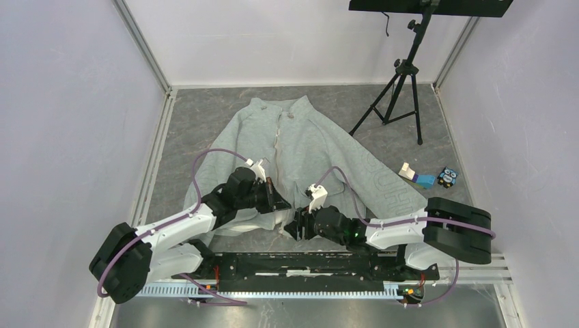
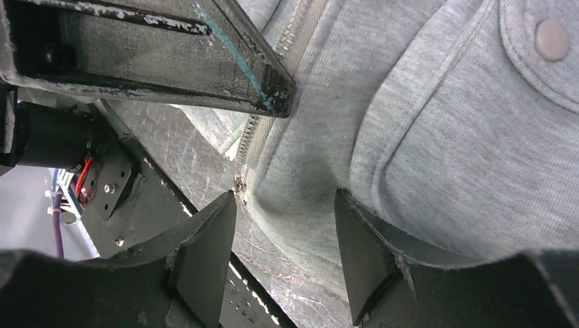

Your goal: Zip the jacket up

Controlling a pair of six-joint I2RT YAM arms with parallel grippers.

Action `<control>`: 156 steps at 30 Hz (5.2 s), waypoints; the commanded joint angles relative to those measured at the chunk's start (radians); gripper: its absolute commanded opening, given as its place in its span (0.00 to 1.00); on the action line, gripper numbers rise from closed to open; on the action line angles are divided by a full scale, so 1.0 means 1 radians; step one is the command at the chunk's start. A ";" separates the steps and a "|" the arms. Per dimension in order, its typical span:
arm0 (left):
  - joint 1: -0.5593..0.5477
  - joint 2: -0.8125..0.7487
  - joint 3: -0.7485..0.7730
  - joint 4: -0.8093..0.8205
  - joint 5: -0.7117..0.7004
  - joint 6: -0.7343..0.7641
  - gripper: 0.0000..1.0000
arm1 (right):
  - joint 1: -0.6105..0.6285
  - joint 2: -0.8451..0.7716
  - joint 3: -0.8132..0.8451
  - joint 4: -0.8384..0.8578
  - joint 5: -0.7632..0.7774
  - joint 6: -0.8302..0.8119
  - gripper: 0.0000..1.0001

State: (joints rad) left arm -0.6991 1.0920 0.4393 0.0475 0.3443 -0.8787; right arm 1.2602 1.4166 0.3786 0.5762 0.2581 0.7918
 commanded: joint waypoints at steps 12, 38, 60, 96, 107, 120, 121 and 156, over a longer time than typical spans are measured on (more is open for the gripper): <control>-0.007 -0.024 0.008 0.014 0.048 -0.015 0.26 | 0.018 0.032 0.056 0.041 0.076 -0.093 0.08; -0.017 -0.001 -0.080 0.121 0.150 -0.009 0.47 | -0.114 -0.022 -0.050 0.203 -0.366 -0.213 0.12; -0.022 -0.026 -0.110 0.243 0.247 -0.034 0.75 | -0.162 -0.084 -0.110 0.238 -0.416 -0.215 0.18; -0.023 -0.136 -0.149 0.197 0.225 -0.086 0.53 | -0.200 -0.119 -0.118 0.190 -0.440 -0.249 0.00; -0.022 -0.135 -0.099 0.008 0.071 -0.001 0.72 | -0.204 -0.130 -0.129 0.211 -0.464 -0.248 0.00; -0.023 0.010 -0.118 0.273 0.223 -0.060 0.70 | -0.217 -0.091 -0.102 0.239 -0.511 -0.234 0.00; -0.023 0.005 -0.123 0.273 0.217 -0.062 0.67 | -0.220 -0.089 -0.100 0.238 -0.515 -0.234 0.00; -0.023 -0.029 -0.117 0.241 0.189 -0.092 0.02 | -0.171 -0.142 -0.114 0.172 -0.428 -0.236 0.48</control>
State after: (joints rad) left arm -0.7158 1.0744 0.2806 0.2703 0.5270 -0.9531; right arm 1.0801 1.2442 0.2489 0.7254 -0.2012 0.5571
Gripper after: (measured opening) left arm 0.040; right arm 0.475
